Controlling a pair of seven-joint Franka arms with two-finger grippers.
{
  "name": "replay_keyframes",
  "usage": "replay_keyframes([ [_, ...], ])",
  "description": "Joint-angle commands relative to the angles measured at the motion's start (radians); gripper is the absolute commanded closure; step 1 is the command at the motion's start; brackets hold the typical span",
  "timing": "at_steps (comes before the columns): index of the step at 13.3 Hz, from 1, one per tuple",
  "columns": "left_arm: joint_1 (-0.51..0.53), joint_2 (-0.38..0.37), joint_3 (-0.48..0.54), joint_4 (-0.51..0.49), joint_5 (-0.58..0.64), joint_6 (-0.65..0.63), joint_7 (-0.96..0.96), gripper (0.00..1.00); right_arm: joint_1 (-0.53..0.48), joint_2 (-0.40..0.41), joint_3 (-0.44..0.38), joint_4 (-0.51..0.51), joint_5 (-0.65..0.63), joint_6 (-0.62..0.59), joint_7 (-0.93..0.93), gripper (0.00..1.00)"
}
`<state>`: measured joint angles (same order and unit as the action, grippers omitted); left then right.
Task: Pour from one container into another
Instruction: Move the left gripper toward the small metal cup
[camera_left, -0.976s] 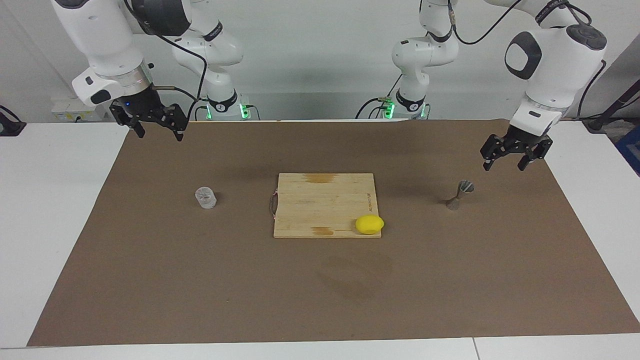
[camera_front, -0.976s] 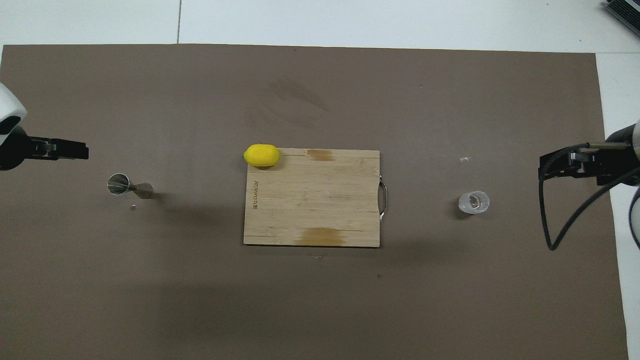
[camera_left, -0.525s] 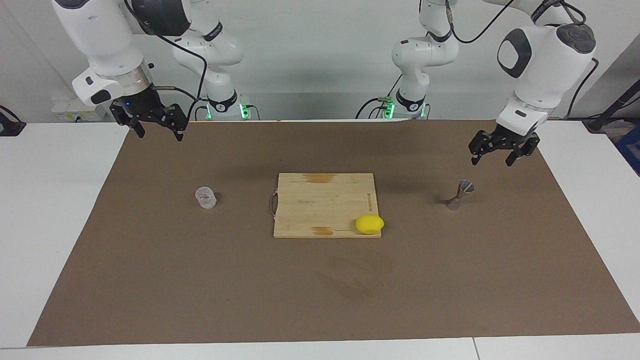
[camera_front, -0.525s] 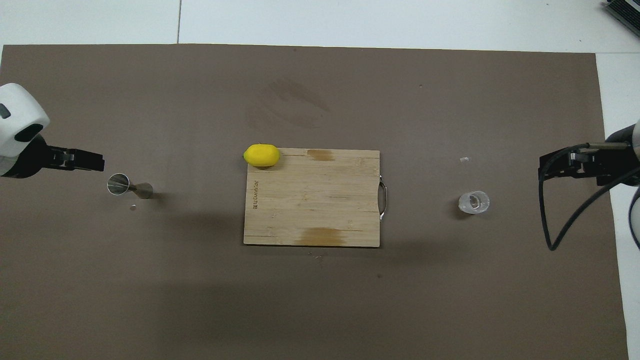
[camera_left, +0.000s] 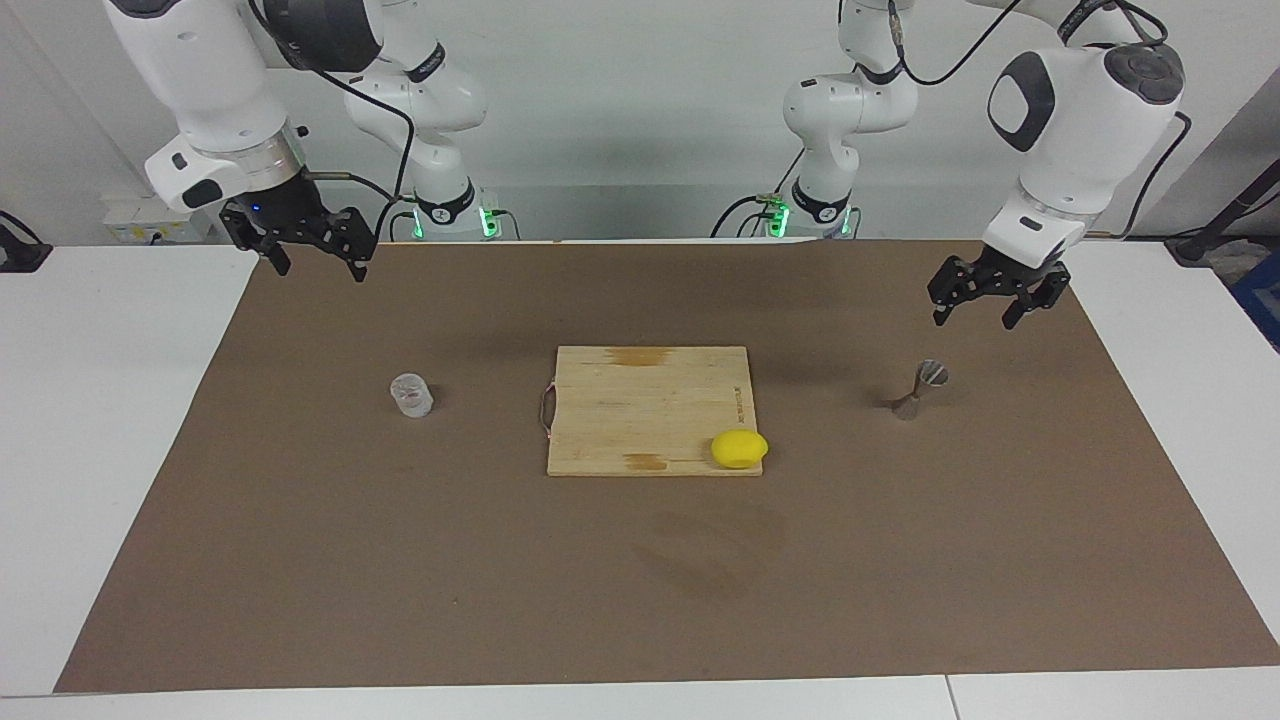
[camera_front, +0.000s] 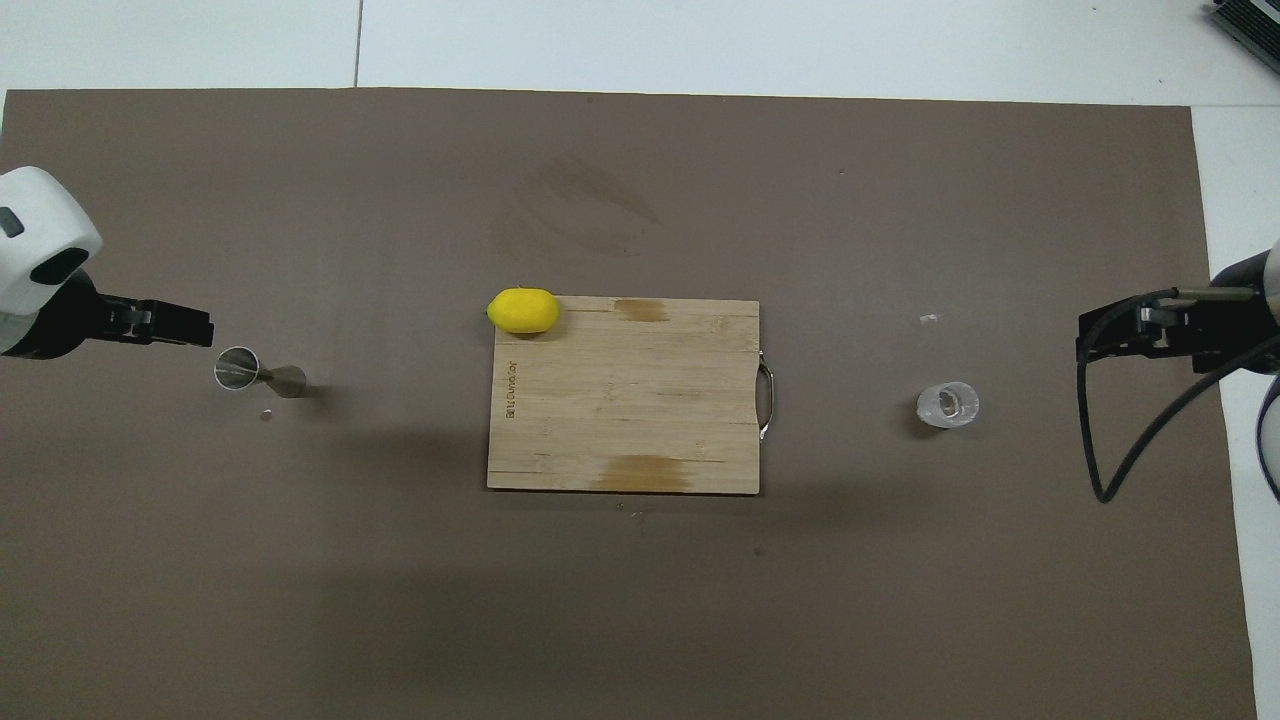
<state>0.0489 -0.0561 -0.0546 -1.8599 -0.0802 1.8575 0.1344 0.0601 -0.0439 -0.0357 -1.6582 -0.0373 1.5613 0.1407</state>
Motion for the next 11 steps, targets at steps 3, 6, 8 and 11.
replay_keyframes([
  [3,0.078,-0.002,0.004,0.010,-0.211,-0.069,0.317,0.00,-0.006,-0.028,0.003,-0.029,0.020,-0.010,0.000,0.00],
  [6,0.107,0.010,0.004,0.008,-0.327,-0.086,0.567,0.00,-0.006,-0.028,0.003,-0.031,0.020,-0.010,0.000,0.00],
  [8,0.144,0.024,0.004,0.007,-0.398,-0.099,0.751,0.00,-0.006,-0.030,0.003,-0.032,0.020,-0.010,0.000,0.00],
  [11,0.209,0.058,0.004,0.010,-0.496,-0.139,0.937,0.00,-0.006,-0.030,0.003,-0.037,0.020,-0.010,0.000,0.00],
])
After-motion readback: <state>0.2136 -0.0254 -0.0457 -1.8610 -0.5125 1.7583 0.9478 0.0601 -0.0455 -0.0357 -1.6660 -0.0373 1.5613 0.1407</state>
